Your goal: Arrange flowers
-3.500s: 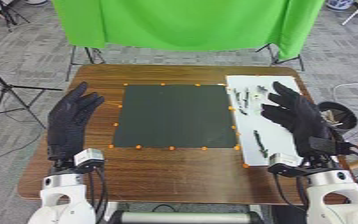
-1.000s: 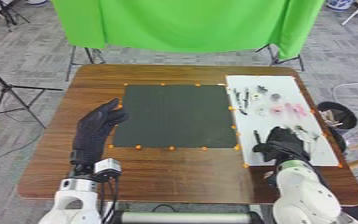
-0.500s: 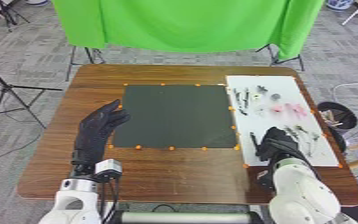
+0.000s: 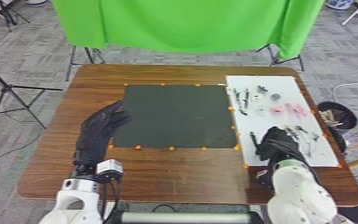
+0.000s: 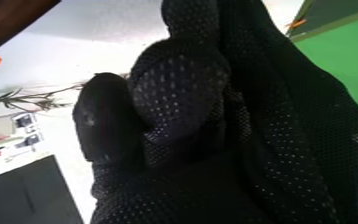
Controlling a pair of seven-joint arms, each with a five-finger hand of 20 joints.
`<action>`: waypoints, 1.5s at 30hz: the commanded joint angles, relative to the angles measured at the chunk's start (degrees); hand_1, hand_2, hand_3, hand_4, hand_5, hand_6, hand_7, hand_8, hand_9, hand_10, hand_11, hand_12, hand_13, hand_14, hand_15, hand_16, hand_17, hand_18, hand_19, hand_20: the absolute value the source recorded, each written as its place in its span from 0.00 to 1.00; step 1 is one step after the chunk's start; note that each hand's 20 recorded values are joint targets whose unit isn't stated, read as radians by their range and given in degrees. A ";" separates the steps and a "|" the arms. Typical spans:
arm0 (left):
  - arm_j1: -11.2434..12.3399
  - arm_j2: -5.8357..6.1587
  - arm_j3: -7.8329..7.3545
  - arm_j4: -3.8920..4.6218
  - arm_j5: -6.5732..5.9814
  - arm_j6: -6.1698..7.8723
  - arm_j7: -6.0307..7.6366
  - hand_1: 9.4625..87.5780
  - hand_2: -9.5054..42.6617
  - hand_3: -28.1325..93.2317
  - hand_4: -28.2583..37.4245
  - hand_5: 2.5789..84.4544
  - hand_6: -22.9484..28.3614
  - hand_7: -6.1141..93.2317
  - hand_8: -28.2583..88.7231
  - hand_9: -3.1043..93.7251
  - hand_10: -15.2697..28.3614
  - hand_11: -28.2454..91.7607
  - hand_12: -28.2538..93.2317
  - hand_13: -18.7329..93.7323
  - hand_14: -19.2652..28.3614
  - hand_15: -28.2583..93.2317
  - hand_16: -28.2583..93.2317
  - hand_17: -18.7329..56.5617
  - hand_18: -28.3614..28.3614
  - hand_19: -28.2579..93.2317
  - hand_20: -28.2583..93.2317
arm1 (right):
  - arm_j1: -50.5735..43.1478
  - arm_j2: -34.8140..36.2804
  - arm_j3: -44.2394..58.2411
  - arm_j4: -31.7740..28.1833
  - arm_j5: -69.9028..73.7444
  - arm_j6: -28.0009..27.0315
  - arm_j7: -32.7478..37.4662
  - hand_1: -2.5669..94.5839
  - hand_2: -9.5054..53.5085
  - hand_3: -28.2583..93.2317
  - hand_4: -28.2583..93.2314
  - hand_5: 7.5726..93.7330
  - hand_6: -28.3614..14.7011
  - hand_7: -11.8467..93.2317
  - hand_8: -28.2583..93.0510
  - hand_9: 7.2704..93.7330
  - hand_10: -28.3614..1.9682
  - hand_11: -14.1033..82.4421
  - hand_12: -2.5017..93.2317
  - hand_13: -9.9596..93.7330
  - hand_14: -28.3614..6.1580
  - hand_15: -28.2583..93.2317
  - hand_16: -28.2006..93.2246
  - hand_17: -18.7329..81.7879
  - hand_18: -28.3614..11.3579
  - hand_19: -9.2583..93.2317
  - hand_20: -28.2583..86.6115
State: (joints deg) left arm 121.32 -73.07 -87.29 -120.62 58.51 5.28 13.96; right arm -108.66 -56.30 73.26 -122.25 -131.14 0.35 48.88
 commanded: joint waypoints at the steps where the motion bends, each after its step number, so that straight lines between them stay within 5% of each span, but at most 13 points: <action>1: 0.61 -0.64 0.08 0.12 -0.12 -0.50 -0.85 0.23 0.11 0.80 0.10 0.58 0.50 0.21 0.19 0.55 0.68 0.41 0.34 0.53 0.80 0.46 0.23 0.39 0.69 0.28 0.39 | -5.26 0.90 -4.15 5.23 -1.00 1.25 -0.87 0.67 0.00 0.72 0.21 0.82 0.53 0.39 0.36 1.00 0.57 0.41 0.38 1.00 0.81 0.70 0.39 0.93 0.61 0.89 0.63; 10: 0.71 -0.53 -0.13 0.02 -0.45 -0.34 -0.97 0.23 0.11 0.80 0.10 0.58 0.50 0.21 0.19 0.55 0.68 0.41 0.34 0.53 0.80 0.46 0.23 0.39 0.69 0.28 0.39 | -3.99 3.12 -5.20 5.69 -4.18 7.08 -3.20 0.64 0.00 0.74 0.27 0.75 0.53 0.55 0.32 0.98 0.57 0.46 0.41 1.00 0.82 0.72 0.41 0.93 0.62 0.92 0.66; 19: 0.60 -0.37 -0.01 0.00 -0.54 -0.24 -1.11 0.23 0.10 0.80 0.10 0.58 0.50 0.21 0.19 0.55 0.68 0.41 0.34 0.53 0.80 0.46 0.23 0.39 0.69 0.28 0.39 | -2.38 6.82 -0.75 3.18 3.16 17.28 -5.07 0.64 0.00 0.75 0.28 0.74 0.53 0.58 0.31 0.97 0.56 0.50 0.41 1.00 0.83 0.74 0.42 0.94 0.62 0.93 0.65; 29: -0.09 0.61 -0.27 0.20 -0.99 0.00 -1.30 0.23 0.10 0.80 0.10 0.58 0.51 0.21 0.19 0.55 0.68 0.41 0.34 0.53 0.80 0.46 0.23 0.38 0.69 0.28 0.39 | 0.54 8.76 1.83 -0.15 9.16 20.18 -6.70 0.63 0.00 0.76 0.29 0.73 0.51 0.60 0.31 0.96 0.53 0.52 0.40 1.00 0.84 0.74 0.42 0.94 0.62 0.93 0.65; 34: -1.06 4.33 -1.31 1.56 -1.57 -0.14 -0.20 0.23 0.10 0.80 0.10 0.58 0.51 0.21 0.19 0.55 0.68 0.41 0.34 0.53 0.80 0.46 0.23 0.38 0.69 0.28 0.39 | 5.41 9.69 -0.95 -0.88 13.74 21.06 -7.81 0.63 0.00 0.76 0.29 0.73 0.51 0.60 0.31 0.96 0.53 0.52 0.40 1.00 0.84 0.75 0.42 0.94 0.62 0.93 0.65; 41: -3.63 11.07 -5.02 5.67 -3.72 6.40 4.21 0.22 0.11 0.81 0.09 0.58 0.50 0.20 0.18 0.54 0.68 0.40 0.33 0.52 0.79 0.45 0.22 0.39 0.69 0.28 0.39 | 19.73 8.59 -11.26 1.14 18.09 21.19 -8.20 0.63 0.00 0.76 0.29 0.73 0.51 0.60 0.31 0.97 0.53 0.52 0.39 1.00 0.84 0.75 0.42 0.94 0.63 0.93 0.64; 45: -4.99 13.62 -6.95 8.42 -5.40 8.65 5.37 0.22 0.11 0.81 0.07 0.59 0.49 0.20 0.18 0.54 0.67 0.40 0.33 0.52 0.78 0.44 0.22 0.39 0.69 0.28 0.38 | 28.53 6.63 -18.79 3.88 19.84 21.42 -9.08 0.63 0.00 0.76 0.29 0.73 0.51 0.60 0.30 0.97 0.53 0.52 0.39 1.00 0.84 0.75 0.41 0.95 0.63 0.93 0.64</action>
State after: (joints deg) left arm 118.62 -64.06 -89.83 -115.74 55.90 9.41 17.78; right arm -94.30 -46.60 62.42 -120.61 -113.30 21.06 41.83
